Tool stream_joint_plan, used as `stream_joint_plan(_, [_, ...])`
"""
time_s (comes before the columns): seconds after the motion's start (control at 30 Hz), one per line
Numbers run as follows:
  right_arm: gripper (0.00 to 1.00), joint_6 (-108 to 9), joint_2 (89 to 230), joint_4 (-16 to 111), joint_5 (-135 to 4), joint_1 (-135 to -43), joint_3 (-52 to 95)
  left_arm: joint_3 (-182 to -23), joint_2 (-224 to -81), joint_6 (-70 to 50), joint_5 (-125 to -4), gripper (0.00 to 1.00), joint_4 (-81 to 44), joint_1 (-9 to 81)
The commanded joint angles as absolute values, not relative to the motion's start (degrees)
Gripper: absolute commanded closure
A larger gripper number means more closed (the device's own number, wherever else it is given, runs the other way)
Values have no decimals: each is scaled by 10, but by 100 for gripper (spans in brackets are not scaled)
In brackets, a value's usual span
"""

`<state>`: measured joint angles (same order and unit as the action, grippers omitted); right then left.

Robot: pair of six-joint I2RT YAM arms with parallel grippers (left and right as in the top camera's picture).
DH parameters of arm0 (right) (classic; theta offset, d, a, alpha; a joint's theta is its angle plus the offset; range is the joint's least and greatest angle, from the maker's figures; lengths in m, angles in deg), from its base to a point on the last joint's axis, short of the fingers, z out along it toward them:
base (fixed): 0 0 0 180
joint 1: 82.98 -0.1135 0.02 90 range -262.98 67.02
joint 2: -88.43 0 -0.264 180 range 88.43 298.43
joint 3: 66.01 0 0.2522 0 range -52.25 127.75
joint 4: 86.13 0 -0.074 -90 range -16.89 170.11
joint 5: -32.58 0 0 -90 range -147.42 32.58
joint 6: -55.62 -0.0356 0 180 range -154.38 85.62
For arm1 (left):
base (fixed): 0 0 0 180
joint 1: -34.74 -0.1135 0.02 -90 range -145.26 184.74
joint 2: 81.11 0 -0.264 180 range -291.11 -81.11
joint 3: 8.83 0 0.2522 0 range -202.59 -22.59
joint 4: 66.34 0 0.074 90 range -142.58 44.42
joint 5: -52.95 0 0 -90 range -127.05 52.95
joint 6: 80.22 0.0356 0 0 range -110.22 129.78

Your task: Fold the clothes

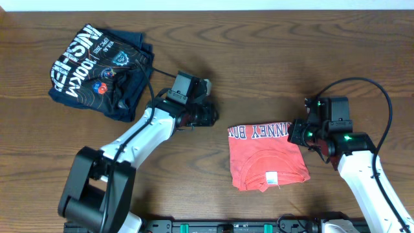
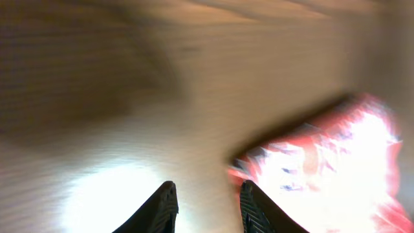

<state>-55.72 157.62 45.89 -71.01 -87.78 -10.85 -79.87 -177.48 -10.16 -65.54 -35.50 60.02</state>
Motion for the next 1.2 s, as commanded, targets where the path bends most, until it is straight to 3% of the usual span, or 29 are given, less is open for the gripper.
stream_joint_plan(0.0, [88,-516,1589,477,-678,-886,-111,-813,-1752,-80,-756,65,-339,634])
stream_joint_plan(0.07, [81,-517,1606,491,-655,-885,-111,-811,-1755,-80,-744,65,-329,659])
stream_joint_plan(0.17, [82,-517,1649,513,-645,-884,-111,-800,-1766,-81,-727,65,-329,704])
stream_joint_plan(0.33, [99,-547,1744,559,-651,-884,-111,-786,-1809,-102,-704,65,-329,770])
stream_joint_plan(0.47, [99,-567,1814,581,-660,-884,-111,-785,-1858,-163,-679,64,-319,780])
stream_joint_plan(0.77, [98,-542,1780,587,-705,-861,-106,-785,-1885,-180,-609,65,-320,690])
stream_joint_plan(0.9, [86,-497,1703,571,-780,-858,-106,-794,-1884,-138,-608,66,-300,635])
stream_joint_plan(1.0, [82,-493,1657,542,-828,-860,-106,-800,-1875,-116,-650,65,-282,603])
stream_joint_plan(1.17, [84,-474,1650,499,-838,-883,-109,-800,-1841,-108,-749,62,-275,597])
